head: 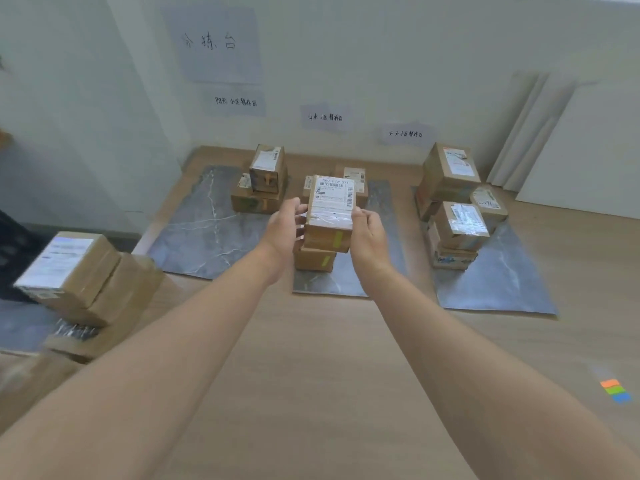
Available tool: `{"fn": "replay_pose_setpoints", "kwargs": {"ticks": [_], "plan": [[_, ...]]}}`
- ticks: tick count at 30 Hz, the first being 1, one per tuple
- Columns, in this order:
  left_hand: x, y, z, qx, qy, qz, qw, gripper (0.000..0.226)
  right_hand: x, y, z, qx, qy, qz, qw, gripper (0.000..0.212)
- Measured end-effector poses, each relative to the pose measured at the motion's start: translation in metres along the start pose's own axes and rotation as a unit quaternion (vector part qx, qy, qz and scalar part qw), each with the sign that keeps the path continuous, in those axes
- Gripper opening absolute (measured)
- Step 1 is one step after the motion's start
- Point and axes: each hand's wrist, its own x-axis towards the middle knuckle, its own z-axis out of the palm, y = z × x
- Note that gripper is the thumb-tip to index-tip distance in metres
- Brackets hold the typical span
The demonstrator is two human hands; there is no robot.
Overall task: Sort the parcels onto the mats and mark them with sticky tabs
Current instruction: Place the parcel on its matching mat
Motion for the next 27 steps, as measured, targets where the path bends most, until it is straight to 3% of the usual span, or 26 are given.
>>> {"fn": "replay_pose_setpoints", "kwargs": {"ticks": [12,16,20,27], "plan": [[0.17,-0.037,-0.008,-0.037,-0.018,-0.05,0.998,0.043,0.15,0.039,0.073,-0.014,-0.002,0.057,0.998,0.033],[0.236,-0.044,0.002,-0.053,0.001,-0.049,0.997,0.043,0.209,0.048,0.089,0.005,-0.01,0.058,0.998,0.021],[0.305,-0.051,0.01,-0.045,0.009,-0.048,0.998,0.045,0.273,0.061,0.107,0.002,0.001,0.058,0.998,0.052],[0.389,-0.069,0.017,-0.04,0.02,-0.042,0.998,0.047,0.354,0.091,0.133,-0.002,0.021,0.041,0.999,0.038]]}}
